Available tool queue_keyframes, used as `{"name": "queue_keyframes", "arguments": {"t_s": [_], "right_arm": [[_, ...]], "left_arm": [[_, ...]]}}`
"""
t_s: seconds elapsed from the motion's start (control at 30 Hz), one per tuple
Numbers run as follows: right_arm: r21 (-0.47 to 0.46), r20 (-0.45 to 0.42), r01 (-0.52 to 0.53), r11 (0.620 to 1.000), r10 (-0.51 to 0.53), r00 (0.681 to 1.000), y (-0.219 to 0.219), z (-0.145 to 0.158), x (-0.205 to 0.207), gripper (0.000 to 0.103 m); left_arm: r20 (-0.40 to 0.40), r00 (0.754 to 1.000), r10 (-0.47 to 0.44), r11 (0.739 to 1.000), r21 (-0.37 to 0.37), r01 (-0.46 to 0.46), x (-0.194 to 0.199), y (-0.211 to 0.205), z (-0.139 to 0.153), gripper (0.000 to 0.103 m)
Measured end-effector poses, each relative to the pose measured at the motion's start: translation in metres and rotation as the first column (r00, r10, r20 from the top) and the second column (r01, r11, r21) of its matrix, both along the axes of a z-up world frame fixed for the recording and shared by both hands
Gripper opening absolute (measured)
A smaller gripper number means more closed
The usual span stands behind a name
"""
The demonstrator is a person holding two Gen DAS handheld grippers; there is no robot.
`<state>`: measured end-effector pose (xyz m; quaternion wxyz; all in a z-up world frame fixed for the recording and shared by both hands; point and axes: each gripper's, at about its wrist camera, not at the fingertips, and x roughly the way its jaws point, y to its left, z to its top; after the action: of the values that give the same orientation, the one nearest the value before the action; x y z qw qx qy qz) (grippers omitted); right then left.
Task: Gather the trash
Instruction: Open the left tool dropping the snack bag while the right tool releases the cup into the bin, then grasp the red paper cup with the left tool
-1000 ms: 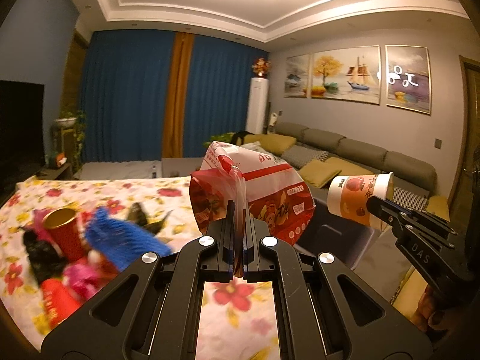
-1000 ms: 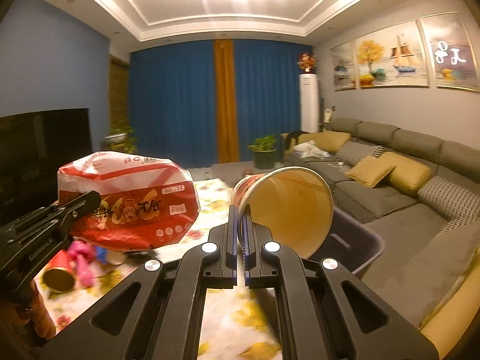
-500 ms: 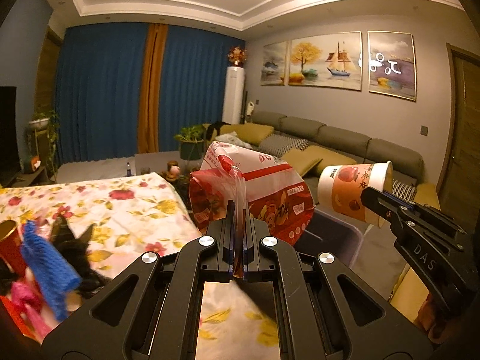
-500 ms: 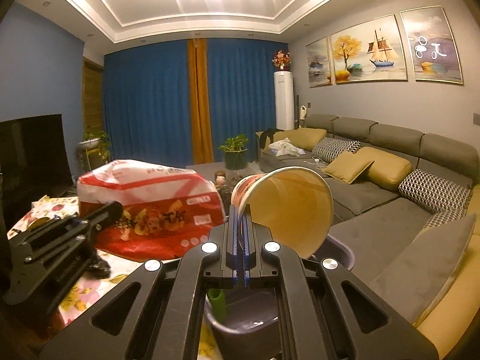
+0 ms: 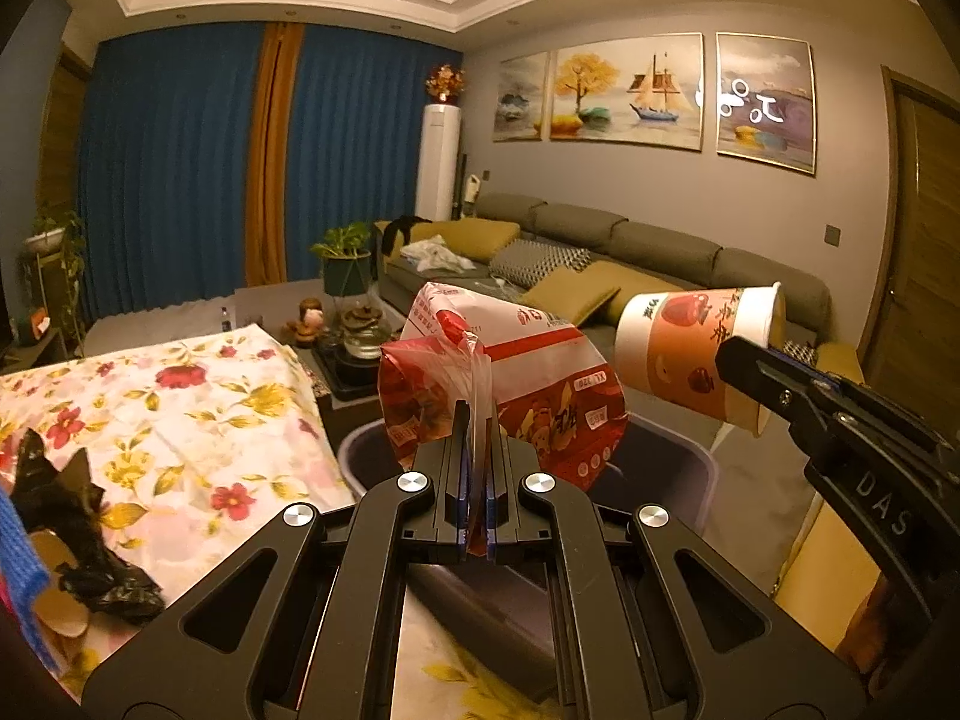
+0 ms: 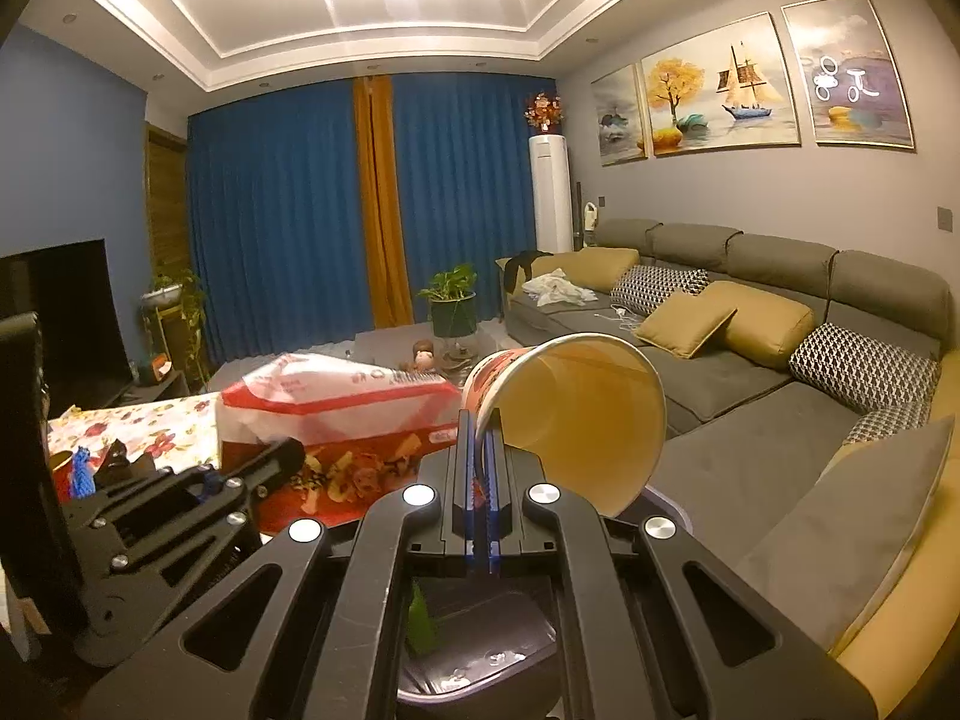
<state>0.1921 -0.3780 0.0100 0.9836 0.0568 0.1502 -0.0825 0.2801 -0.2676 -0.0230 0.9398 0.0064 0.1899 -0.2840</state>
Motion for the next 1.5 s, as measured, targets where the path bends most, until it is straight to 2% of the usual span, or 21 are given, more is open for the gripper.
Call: {"name": "queue_keyframes", "arguments": {"t_s": [0.23,0.27,0.33,0.4,0.5,0.57,0.63,0.7,0.8,1.0,1.17,1.33,1.5], "right_arm": [[0.015,-0.008,-0.001,1.000,0.001,1.000,-0.001,-0.004,0.004,0.004],[0.021,-0.010,-0.002,1.000,0.002,1.000,-0.001,-0.004,0.005,0.004],[0.030,-0.014,-0.008,1.000,0.009,1.000,-0.003,-0.002,0.007,0.004],[0.035,-0.017,-0.019,0.999,0.020,1.000,-0.004,0.000,0.009,0.004],[0.042,-0.020,-0.030,0.999,0.030,0.999,-0.004,0.001,0.011,0.005],[0.045,-0.031,-0.033,0.998,0.034,0.999,-0.004,-0.001,0.013,0.010],[0.049,-0.037,-0.029,0.998,0.031,0.999,-0.005,-0.001,0.014,0.030],[0.050,-0.029,-0.021,0.998,0.023,0.999,-0.004,-0.001,0.011,0.044],[0.051,-0.020,-0.016,0.999,0.017,1.000,-0.002,0.002,0.004,0.046],[0.027,0.002,-0.013,1.000,0.013,1.000,0.019,0.005,-0.018,0.067],[-0.007,0.014,-0.032,0.999,0.032,0.999,0.046,0.004,-0.034,0.079],[-0.020,0.031,-0.080,0.997,0.080,0.996,0.074,0.005,-0.043,0.084],[-0.015,0.013,-0.165,0.986,0.166,0.986,0.113,0.000,-0.042,0.084]], "left_arm": [[-0.029,0.998,-0.055,0.998,-0.005,0.055,0.011,-0.016,-0.006,0.004],[-0.042,0.996,-0.076,0.997,-0.013,0.075,0.014,-0.015,-0.008,0.008],[-0.056,0.994,-0.093,0.996,-0.004,0.093,0.017,-0.017,-0.012,0.021],[-0.056,0.996,-0.073,0.997,0.012,0.074,0.020,-0.014,-0.016,0.059],[-0.052,0.998,-0.034,0.999,-0.007,0.033,0.020,0.002,-0.018,0.067],[-0.052,0.999,0.001,1.000,-0.004,-0.002,0.019,0.012,-0.016,0.075],[-0.038,0.999,0.038,0.999,0.003,-0.038,0.015,0.022,-0.012,0.079],[-0.015,0.997,0.077,0.997,0.009,-0.077,0.006,0.034,-0.007,0.085],[0.008,0.994,0.111,0.994,0.005,-0.111,-0.008,0.048,0.002,0.088],[0.055,0.982,0.178,0.984,0.011,-0.179,-0.044,0.080,0.014,0.091],[0.042,0.967,0.249,0.968,-0.004,-0.249,-0.064,0.114,0.016,0.091],[0.061,0.932,0.356,0.934,0.002,-0.357,-0.088,0.161,0.011,0.091],[0.070,0.877,0.474,0.878,0.026,-0.477,-0.112,0.216,0.001,0.091]]}}
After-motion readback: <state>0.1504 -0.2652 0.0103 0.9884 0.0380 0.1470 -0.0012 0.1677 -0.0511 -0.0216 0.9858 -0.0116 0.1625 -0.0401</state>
